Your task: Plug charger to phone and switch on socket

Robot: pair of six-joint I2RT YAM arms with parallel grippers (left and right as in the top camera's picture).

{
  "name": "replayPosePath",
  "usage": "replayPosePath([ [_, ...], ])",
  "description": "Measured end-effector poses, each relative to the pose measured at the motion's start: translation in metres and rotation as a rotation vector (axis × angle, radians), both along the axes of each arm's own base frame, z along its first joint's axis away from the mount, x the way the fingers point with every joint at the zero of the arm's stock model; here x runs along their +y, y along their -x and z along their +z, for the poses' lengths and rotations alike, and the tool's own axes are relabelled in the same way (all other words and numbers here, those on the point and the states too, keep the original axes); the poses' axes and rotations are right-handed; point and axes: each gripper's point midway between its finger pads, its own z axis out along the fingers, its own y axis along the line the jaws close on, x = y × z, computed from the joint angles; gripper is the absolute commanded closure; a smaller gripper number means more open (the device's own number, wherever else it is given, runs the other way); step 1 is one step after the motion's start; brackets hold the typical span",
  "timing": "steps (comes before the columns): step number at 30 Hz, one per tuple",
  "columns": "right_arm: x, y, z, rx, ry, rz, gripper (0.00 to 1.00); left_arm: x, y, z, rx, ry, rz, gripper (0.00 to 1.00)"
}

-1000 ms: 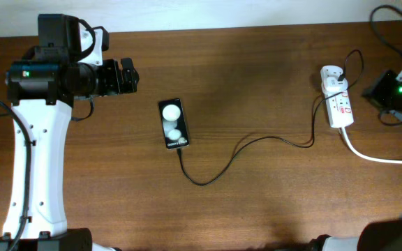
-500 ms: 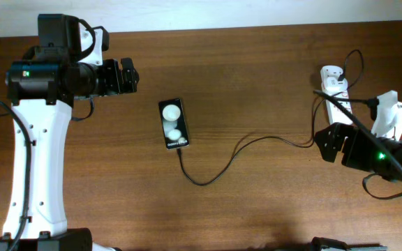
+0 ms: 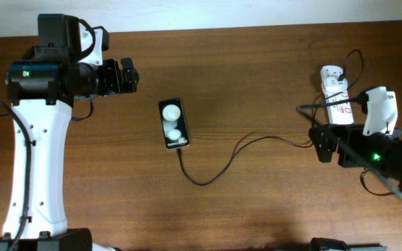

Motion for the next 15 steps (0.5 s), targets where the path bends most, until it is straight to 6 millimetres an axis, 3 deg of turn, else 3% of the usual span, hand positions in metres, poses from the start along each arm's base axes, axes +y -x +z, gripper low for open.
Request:
replayPosePath([
  [5, 0.005, 0.002, -0.013, -0.253, 0.081, 0.021, 0.01, 0.001, 0.0, 0.0, -0.001, -0.003, 0.002, 0.01],
  [11, 0.006, 0.009, -0.071, -0.478, 0.1, -0.001, 0.01, 0.001, 0.0, 0.0, 0.0, -0.003, 0.002, 0.01],
  [15, 0.002, 0.01, -0.095, -0.555, 0.074, -0.066, 0.01, 0.001, 0.0, 0.0, 0.0, -0.003, 0.002, 0.01],
])
